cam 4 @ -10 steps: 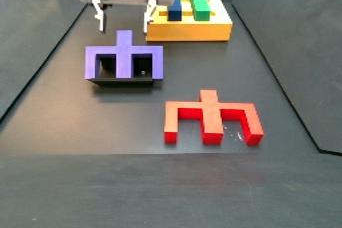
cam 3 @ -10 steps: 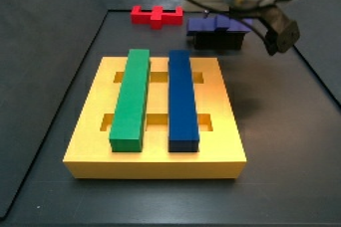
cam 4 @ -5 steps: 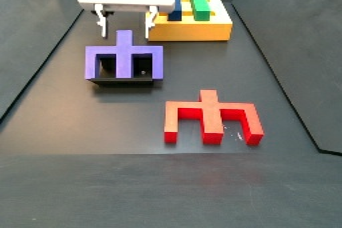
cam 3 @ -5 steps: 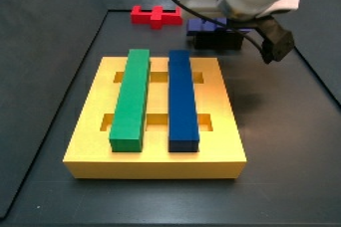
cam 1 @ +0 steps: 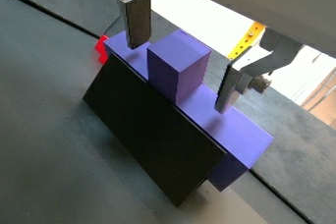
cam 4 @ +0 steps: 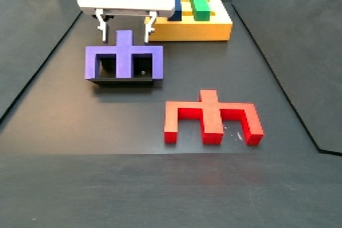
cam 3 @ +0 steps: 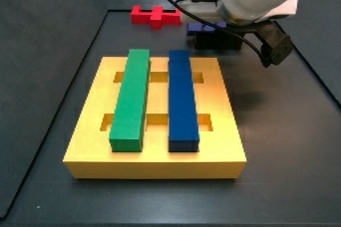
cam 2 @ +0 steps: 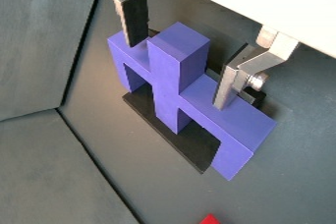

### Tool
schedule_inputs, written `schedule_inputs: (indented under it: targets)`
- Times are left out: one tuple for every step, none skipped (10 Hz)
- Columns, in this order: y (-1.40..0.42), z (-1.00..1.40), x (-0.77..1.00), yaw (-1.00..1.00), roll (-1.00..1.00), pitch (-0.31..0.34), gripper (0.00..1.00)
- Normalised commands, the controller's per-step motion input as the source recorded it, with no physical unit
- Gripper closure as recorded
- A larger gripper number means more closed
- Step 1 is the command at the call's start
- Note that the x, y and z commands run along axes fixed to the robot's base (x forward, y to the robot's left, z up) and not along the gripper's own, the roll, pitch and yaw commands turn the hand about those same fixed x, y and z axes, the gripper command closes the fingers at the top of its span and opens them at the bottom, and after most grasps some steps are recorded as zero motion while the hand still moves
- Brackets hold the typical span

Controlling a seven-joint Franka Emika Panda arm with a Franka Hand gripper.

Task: Pick up the purple object. Move up. Place the purple object on the fixture. Regrasp the purple object. Move to above the board. Insert the purple object.
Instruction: Regrasp the purple object.

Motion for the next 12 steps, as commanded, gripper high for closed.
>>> schedule_inputs:
  targets:
    - [0.0, 0.0, 0.0, 0.0, 0.0, 0.0, 1.0]
    - [0.0, 0.0, 0.0, 0.0, 0.0, 0.0, 1.0]
    - [0.0, 0.0, 0.0, 0.0, 0.0, 0.0, 1.0]
    - [0.0, 0.0, 0.0, 0.0, 0.0, 0.0, 1.0]
    - [0.0, 0.0, 0.0, 0.0, 0.0, 0.0, 1.0]
    - [0.0, 0.0, 0.0, 0.0, 0.0, 0.0, 1.0]
    - [0.0, 0.0, 0.0, 0.0, 0.0, 0.0, 1.0]
    - [0.0, 0.0, 0.0, 0.0, 0.0, 0.0, 1.0]
    - [0.0, 0.0, 0.0, 0.0, 0.0, 0.0, 1.0]
    - [0.0, 0.0, 0.0, 0.0, 0.0, 0.0, 1.0]
    - [0.0, 0.0, 0.0, 0.0, 0.0, 0.0, 1.0]
    - [0.0, 0.0, 0.0, 0.0, 0.0, 0.0, 1.0]
